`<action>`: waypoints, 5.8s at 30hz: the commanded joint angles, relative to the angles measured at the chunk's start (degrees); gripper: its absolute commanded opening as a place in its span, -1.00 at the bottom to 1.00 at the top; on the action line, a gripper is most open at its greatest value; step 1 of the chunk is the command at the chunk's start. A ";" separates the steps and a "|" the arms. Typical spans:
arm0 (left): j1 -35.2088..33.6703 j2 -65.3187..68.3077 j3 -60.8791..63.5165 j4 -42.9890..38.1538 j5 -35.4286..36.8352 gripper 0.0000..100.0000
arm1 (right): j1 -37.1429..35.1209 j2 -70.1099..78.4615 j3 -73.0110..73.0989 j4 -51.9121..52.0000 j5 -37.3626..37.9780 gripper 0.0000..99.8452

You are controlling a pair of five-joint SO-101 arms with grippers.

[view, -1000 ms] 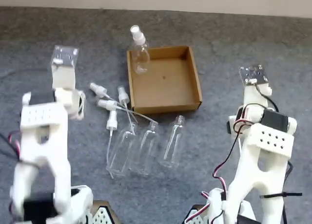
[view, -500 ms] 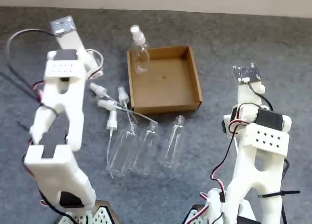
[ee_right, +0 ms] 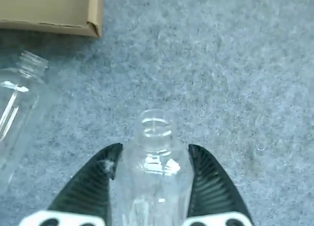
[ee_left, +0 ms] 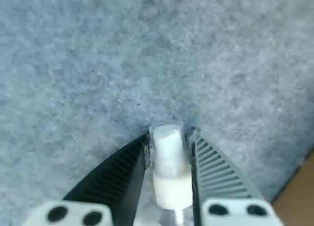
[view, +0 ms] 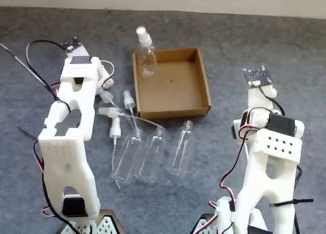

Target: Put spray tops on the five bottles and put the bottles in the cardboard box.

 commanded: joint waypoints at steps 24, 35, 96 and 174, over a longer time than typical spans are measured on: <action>-3.47 -21.05 -15.43 4.75 -7.38 -0.99 | -4.44 -2.42 -1.19 -1.71 -0.53 -0.99; -4.44 -44.97 -17.71 17.58 -13.89 -0.99 | -18.95 -19.30 -8.40 -14.11 -13.71 -0.99; 33.27 -53.23 -2.59 -14.42 -22.24 -0.99 | -42.51 -55.78 45.93 -51.47 -24.26 -0.99; 34.51 -52.70 3.12 -16.62 -21.89 -0.99 | -42.59 -55.69 46.11 -51.47 -24.26 -0.99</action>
